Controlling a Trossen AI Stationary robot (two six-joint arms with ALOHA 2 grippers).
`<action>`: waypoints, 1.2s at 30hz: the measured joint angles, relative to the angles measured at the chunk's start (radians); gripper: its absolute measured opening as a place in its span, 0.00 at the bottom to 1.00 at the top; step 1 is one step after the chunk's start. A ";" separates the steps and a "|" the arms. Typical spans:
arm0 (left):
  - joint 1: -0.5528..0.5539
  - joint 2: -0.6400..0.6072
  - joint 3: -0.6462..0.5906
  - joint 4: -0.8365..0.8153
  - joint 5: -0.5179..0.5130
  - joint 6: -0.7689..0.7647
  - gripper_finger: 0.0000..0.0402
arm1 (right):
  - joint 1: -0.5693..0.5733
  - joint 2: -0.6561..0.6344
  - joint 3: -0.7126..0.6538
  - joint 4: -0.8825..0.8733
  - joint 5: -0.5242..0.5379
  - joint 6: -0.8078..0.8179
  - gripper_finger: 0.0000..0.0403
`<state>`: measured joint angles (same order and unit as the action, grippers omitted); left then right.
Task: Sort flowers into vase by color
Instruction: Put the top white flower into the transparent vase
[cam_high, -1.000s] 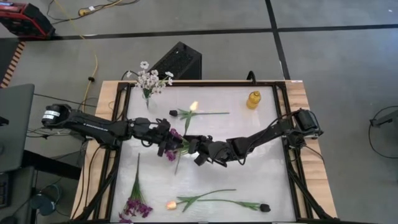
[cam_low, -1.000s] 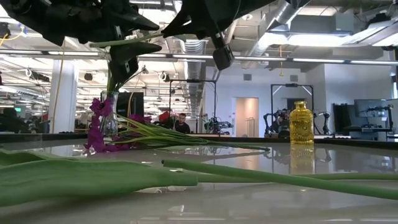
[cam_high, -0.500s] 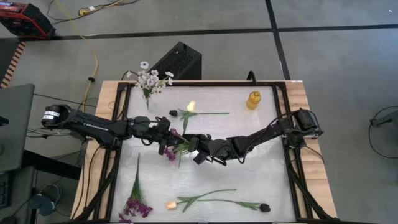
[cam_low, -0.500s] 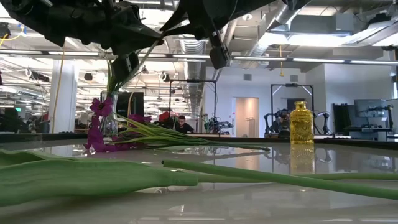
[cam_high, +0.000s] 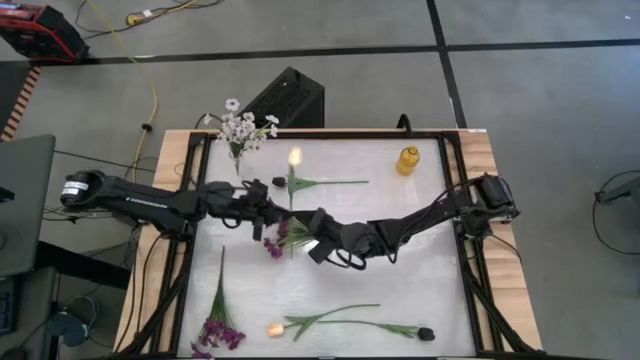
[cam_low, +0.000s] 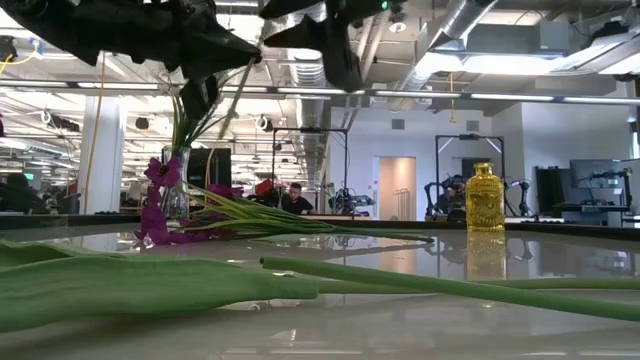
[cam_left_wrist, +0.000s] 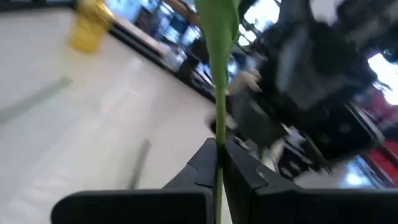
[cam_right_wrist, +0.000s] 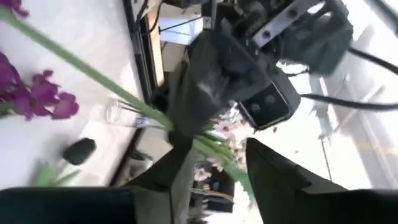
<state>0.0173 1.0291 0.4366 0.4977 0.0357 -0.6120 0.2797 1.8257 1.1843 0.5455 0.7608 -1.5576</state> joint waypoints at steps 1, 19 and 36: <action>0.002 -0.033 0.000 -0.024 -0.013 0.013 0.00 | 0.001 -0.011 0.000 -0.015 0.011 0.041 0.46; -0.145 -0.588 0.000 -0.409 -0.637 0.476 0.00 | -0.122 -0.205 0.000 -0.726 0.002 1.075 0.49; -0.119 -0.702 0.000 -0.446 -1.103 0.798 0.00 | -0.185 -0.202 0.000 -0.783 -0.110 1.168 0.43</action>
<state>-0.1015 0.3267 0.4362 0.0522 -1.0676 0.1863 0.0948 1.6238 1.1843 -0.2375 0.6504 -0.3897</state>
